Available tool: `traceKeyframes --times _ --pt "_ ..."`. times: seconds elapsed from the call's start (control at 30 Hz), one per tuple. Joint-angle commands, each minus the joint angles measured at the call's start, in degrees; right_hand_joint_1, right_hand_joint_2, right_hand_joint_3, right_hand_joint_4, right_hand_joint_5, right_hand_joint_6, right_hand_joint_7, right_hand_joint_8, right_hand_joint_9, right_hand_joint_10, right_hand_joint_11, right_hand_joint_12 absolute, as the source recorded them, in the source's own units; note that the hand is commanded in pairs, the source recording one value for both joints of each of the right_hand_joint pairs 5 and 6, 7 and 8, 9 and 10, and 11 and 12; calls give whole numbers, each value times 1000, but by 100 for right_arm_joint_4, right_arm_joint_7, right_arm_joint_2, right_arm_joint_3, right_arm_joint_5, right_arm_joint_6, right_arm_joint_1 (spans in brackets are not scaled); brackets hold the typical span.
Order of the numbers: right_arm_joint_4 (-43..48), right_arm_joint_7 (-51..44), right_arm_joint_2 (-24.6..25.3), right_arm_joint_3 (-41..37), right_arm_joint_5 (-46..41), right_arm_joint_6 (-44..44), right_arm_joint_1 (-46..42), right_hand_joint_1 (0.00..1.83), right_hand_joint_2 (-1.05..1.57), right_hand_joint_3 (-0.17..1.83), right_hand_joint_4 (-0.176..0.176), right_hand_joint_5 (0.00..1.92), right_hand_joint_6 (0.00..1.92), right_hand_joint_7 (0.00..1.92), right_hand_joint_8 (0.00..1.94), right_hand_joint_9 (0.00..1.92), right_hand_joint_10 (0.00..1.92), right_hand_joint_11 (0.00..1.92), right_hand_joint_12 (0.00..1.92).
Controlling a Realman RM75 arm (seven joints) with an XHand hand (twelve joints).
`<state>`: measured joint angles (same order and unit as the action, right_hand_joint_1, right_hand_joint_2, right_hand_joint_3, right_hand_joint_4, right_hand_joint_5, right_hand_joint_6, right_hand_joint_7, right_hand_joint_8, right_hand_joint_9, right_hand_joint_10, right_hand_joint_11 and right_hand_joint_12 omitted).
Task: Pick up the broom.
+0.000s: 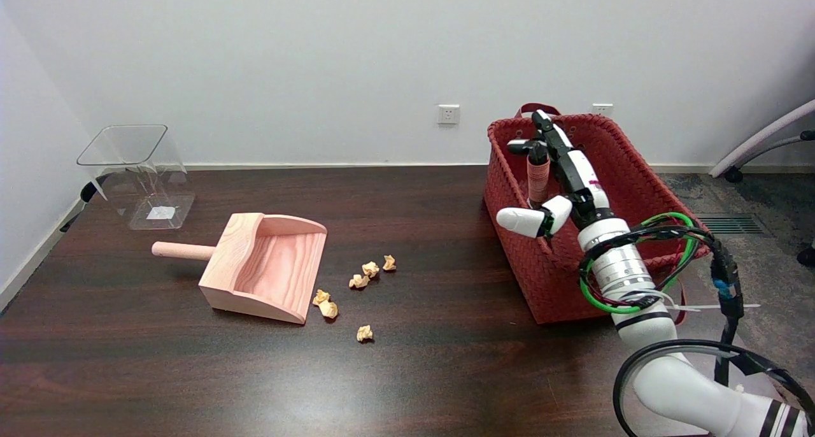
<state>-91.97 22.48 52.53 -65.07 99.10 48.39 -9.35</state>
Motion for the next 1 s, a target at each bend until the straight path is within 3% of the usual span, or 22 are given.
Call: traceKeyframes --times 0.03,0.13,0.27,0.43,0.53,0.77,0.9,1.0 --pt "-60 174 15 91 -77 -222 139 1028 -539 964 0 106 106 710 710 106 106 106 106" --pt "-60 174 15 99 -77 -222 155 1045 -540 969 0 137 137 740 740 137 137 137 137" --pt "-61 174 15 107 -77 -222 162 1054 -525 983 0 347 347 923 923 347 347 347 347" --pt "-68 174 15 107 -77 -222 170 1021 -509 1201 0 796 796 1270 1270 796 796 796 796" --pt "-68 176 17 107 -77 -222 172 1004 -459 1260 0 1008 1008 1375 1375 1008 1008 1008 1008" --pt "-77 310 23 99 -99 -222 178 990 -297 1198 0 1340 1340 1573 1573 1340 1340 1340 1340" --pt "-94 310 23 89 -133 -222 187 974 -82 1086 0 1772 1772 1777 1777 1772 1772 1772 1772" --pt "-110 310 23 75 -133 -222 187 976 -12 1056 0 1920 1920 1912 1912 1920 1920 1920 1920"
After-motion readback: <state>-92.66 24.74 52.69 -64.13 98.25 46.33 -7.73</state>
